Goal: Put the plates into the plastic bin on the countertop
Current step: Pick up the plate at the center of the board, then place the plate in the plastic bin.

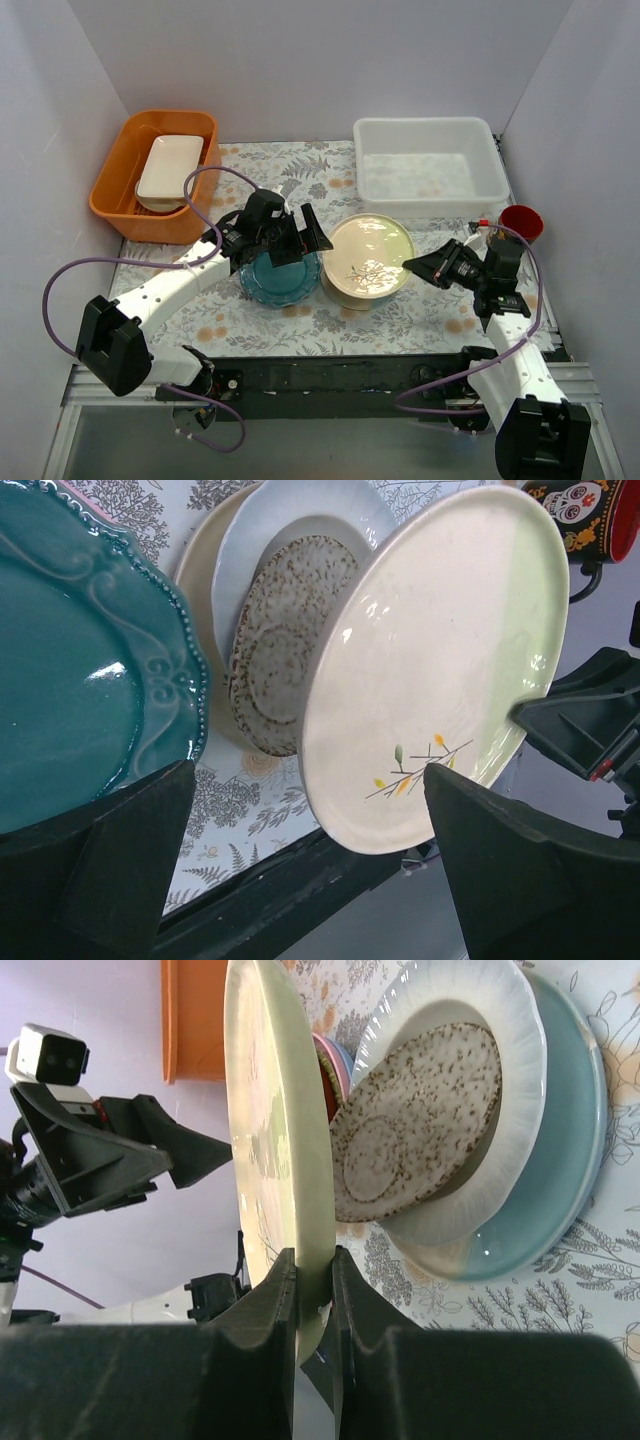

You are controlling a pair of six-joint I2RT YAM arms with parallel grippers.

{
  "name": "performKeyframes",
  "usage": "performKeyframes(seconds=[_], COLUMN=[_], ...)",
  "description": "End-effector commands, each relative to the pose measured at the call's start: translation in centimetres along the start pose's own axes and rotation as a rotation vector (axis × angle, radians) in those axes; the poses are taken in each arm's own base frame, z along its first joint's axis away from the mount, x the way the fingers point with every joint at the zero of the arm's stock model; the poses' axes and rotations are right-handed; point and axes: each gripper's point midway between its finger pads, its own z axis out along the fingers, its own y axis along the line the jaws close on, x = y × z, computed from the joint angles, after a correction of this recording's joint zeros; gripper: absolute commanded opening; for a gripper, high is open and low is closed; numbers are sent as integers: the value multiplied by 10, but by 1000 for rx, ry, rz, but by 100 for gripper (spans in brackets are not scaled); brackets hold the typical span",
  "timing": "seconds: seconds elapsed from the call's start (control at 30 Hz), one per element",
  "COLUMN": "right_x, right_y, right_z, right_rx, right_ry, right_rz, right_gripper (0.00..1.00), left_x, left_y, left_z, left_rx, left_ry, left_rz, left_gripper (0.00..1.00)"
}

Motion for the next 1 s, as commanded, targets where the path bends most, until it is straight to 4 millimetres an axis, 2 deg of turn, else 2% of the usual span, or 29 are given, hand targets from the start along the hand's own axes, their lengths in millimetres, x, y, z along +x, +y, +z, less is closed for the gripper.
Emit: performKeyframes(seconds=[0.0, 0.3, 0.5, 0.97], right_x=[-34, -72, -95, -165], right_y=[57, 72, 70, 75], right_z=[-2, 11, 20, 41], right_rx=[-136, -137, -129, -108], right_ry=[-47, -71, -92, -135], right_rz=[-147, -178, -160, -165], right_gripper=[1, 1, 1, 1], left_x=[-1, 5, 9, 16], left_y=[-12, -10, -9, -8], left_z=[-6, -2, 0, 8], left_rx=[51, 65, 80, 97], left_ry=[-5, 14, 23, 56], left_rz=[11, 0, -10, -7], left_gripper=[98, 98, 98, 98])
